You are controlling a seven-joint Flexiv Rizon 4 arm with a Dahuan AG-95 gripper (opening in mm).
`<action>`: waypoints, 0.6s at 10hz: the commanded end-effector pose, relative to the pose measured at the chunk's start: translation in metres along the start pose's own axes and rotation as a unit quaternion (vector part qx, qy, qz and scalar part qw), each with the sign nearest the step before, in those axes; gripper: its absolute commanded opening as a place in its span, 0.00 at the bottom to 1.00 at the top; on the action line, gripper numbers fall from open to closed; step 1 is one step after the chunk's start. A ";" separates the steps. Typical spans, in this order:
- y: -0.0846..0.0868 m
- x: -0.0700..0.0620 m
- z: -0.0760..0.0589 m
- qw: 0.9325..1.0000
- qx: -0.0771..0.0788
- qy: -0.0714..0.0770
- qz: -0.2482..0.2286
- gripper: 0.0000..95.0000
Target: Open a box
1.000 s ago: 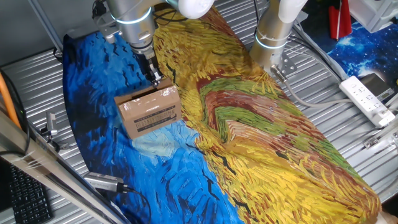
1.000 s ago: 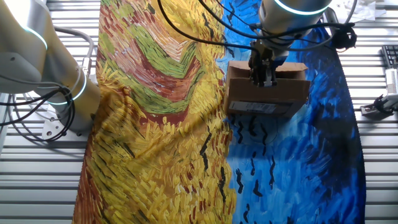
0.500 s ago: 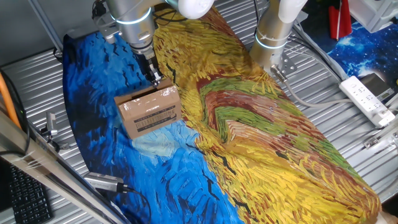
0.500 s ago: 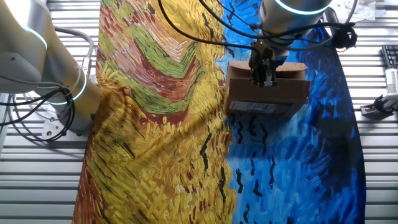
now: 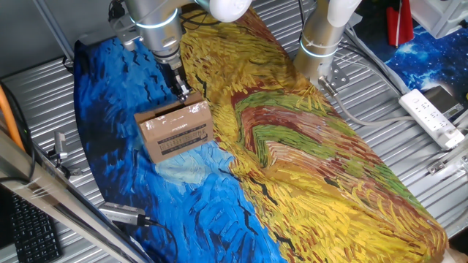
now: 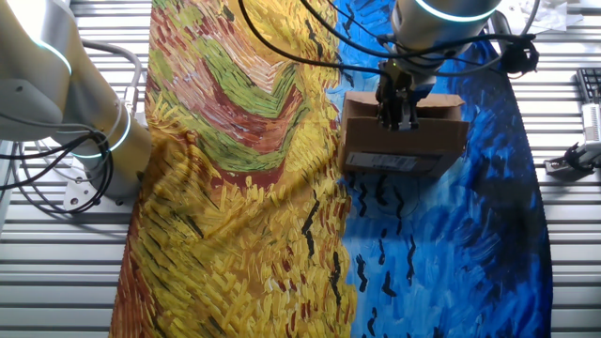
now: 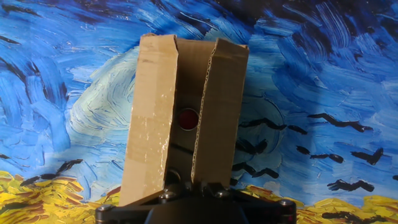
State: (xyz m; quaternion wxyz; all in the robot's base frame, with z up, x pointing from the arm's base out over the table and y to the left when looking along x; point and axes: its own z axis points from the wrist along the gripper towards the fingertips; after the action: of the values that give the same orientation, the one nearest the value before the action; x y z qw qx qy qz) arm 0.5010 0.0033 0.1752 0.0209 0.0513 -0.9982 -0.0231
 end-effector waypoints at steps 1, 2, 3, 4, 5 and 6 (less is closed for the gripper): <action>0.000 0.000 0.000 1.000 -0.001 0.000 0.001 0.00; 0.001 -0.001 0.000 1.000 0.000 0.001 0.000 0.00; 0.001 -0.001 0.000 1.000 0.000 0.001 0.000 0.00; 0.001 -0.001 -0.001 1.000 0.000 0.001 0.000 0.00; 0.001 -0.001 -0.001 1.000 0.000 0.001 0.000 0.00; 0.001 -0.001 -0.001 1.000 0.000 0.001 0.000 0.00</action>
State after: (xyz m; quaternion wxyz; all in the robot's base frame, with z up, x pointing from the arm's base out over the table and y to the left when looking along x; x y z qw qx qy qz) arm 0.5024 0.0045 0.1764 0.0221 0.0511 -0.9982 -0.0232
